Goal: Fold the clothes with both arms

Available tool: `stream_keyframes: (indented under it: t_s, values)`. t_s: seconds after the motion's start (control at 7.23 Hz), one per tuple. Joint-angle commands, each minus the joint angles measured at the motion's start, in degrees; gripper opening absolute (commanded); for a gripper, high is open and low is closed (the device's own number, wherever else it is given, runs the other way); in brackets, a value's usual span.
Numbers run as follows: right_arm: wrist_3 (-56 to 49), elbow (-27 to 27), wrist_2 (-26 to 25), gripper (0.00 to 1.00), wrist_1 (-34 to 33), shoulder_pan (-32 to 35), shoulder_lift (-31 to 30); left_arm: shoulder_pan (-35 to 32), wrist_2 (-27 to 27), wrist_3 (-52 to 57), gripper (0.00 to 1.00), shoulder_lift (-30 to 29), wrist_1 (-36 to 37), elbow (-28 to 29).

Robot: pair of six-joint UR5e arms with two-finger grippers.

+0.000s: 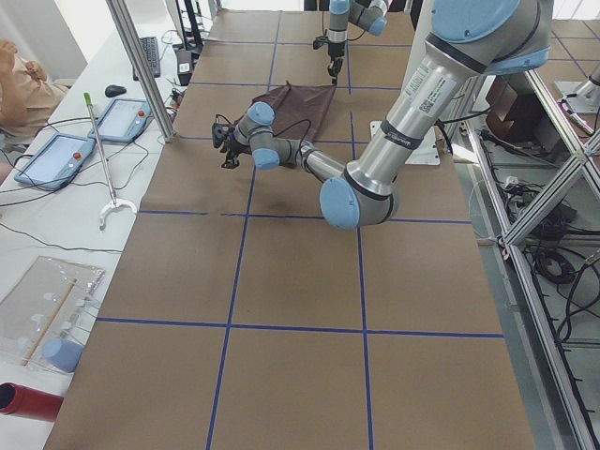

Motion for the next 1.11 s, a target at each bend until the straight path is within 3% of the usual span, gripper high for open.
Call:
stream_keyframes:
  t_s: [0.0,0.14,0.42,0.55,0.69,0.97]
  values:
    - [1.4,5.0,3.0,0.98,-0.1,-8.8,-3.8,0.4,-9.8,-1.4,0.66,3.6,1.1,-8.0]
    - [1.4,4.6,2.6,1.00,-0.1,-8.6,-3.7,1.7,-9.7,-4.9,0.66,6.6,1.2,-13.4]
    - [1.4,4.5,-0.7,1.00,-0.1,-1.3,-0.7,9.0,-9.3,-14.6,0.66,11.8,2.0,-25.3]
    - [1.4,2.5,-1.5,1.00,-0.1,3.6,1.5,13.5,-5.7,-16.5,0.66,12.0,5.7,-27.2]
    - [0.9,-1.8,-1.6,1.00,-0.2,8.7,5.5,21.2,3.3,-16.7,0.65,12.5,14.4,-29.7]
    - [0.6,-4.9,-2.5,1.00,-0.2,11.3,7.8,25.0,5.9,-16.6,0.57,12.3,18.1,-28.6]
